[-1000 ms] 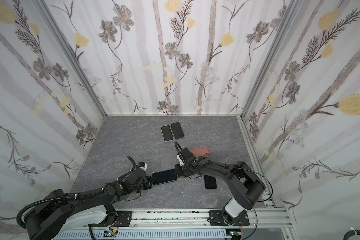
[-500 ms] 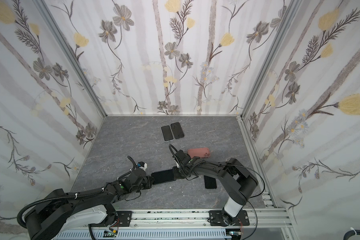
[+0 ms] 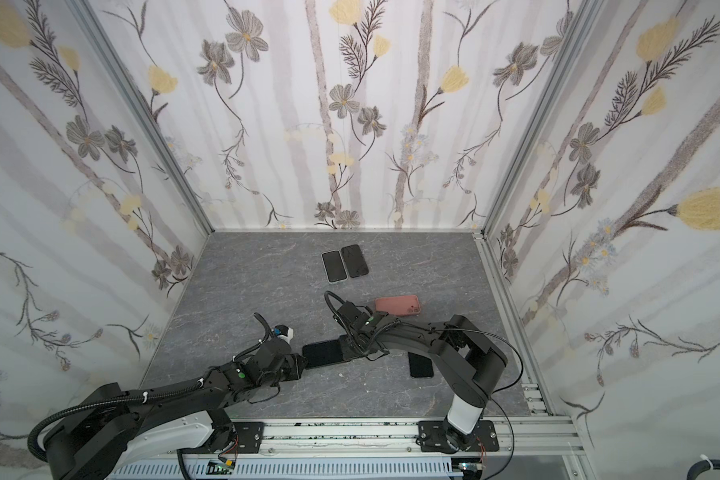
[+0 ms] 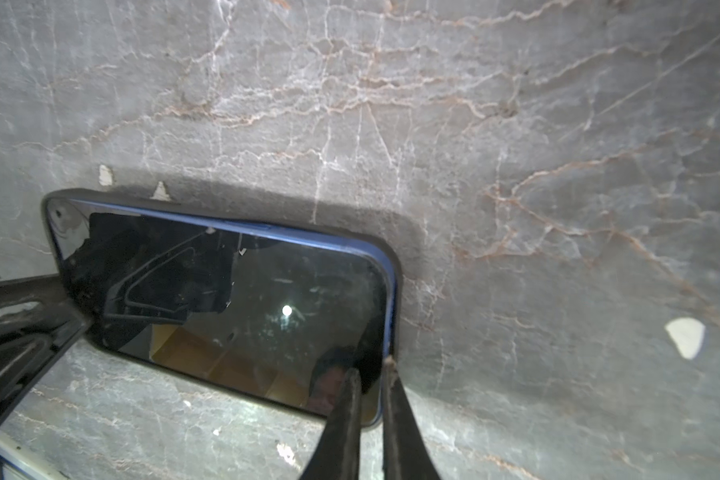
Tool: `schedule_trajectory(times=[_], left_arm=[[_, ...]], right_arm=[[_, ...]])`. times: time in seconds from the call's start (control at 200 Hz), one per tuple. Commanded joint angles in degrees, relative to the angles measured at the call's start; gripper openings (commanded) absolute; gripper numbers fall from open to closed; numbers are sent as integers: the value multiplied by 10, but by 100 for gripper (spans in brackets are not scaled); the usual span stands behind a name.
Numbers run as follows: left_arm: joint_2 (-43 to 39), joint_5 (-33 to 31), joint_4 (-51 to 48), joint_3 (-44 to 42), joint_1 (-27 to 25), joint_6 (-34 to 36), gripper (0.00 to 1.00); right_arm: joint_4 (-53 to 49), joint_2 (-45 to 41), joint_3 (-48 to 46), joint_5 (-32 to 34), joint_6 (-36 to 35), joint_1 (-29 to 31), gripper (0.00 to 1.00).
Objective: Put the phone into the phone case
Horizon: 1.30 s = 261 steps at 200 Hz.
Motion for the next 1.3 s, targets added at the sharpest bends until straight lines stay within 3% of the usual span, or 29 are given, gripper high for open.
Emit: schedule_trajectory(times=[0.0, 0.155, 0.395, 0.849, 1.299], left_arm=[[-22, -25, -55, 11, 8, 3, 28], [-31, -6, -46, 24, 35, 13, 32], [19, 39, -13, 47, 74, 35, 32], [53, 56, -1, 39, 78, 37, 30], [53, 59, -5, 39, 77, 39, 30]], right_arm=[[-24, -7, 32, 8, -16, -5, 16], [-31, 20, 69, -7, -37, -20, 16], [-40, 59, 87, 10, -42, -27, 16], [-89, 104, 89, 46, -46, -20, 11], [-70, 134, 58, 27, -42, -12, 11]])
